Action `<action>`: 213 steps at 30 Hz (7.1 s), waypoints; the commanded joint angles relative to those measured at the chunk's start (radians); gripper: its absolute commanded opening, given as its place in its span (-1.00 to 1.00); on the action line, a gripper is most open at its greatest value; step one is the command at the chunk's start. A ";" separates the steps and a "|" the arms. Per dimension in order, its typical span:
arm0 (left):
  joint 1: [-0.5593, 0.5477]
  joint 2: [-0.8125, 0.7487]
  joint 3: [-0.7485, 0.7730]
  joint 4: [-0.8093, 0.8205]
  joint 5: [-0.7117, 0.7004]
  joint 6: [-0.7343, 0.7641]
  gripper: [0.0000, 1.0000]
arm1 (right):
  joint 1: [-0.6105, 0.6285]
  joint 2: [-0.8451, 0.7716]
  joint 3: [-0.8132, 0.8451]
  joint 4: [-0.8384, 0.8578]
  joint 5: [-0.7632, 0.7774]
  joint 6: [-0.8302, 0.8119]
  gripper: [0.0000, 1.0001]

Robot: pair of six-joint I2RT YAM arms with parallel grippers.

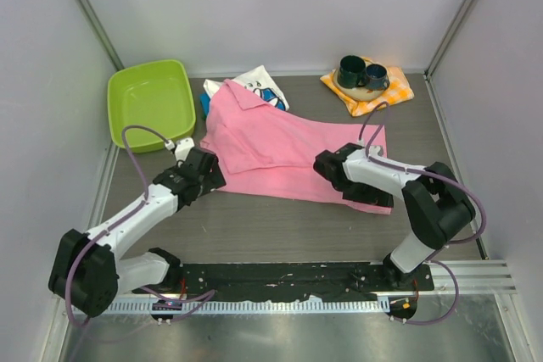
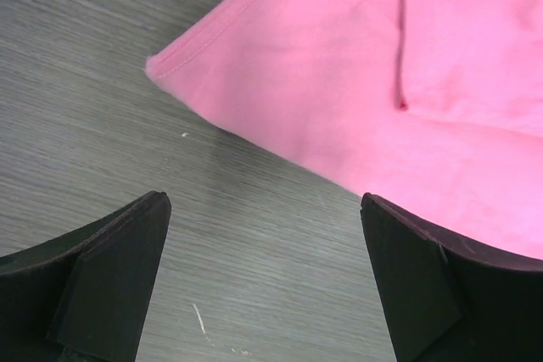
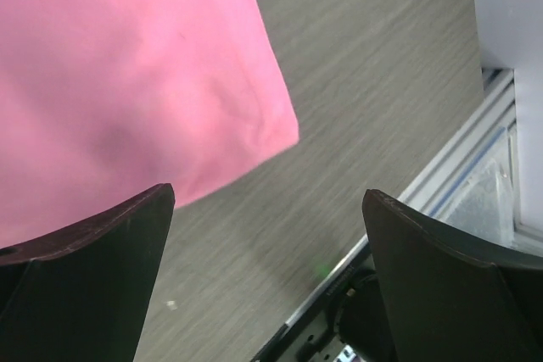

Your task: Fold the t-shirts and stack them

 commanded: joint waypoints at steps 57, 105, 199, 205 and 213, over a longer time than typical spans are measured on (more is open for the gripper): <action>-0.146 0.191 -0.184 0.559 0.448 -0.079 0.99 | -0.015 -0.231 -0.529 1.359 -1.000 -0.376 0.99; -0.284 -0.075 -0.131 0.214 0.034 -0.096 0.99 | -0.039 -0.543 -0.420 0.880 -0.412 -0.475 0.99; -0.312 -0.727 0.064 -0.413 -0.515 -0.295 1.00 | 0.634 0.488 0.670 0.934 -0.590 -1.142 0.49; -0.310 -0.713 0.065 -0.401 -0.511 -0.286 1.00 | 0.633 0.487 0.672 0.931 -0.560 -1.145 -0.21; -0.312 -0.708 0.067 -0.389 -0.506 -0.277 0.99 | 0.631 0.494 0.670 0.926 -0.550 -1.143 -0.64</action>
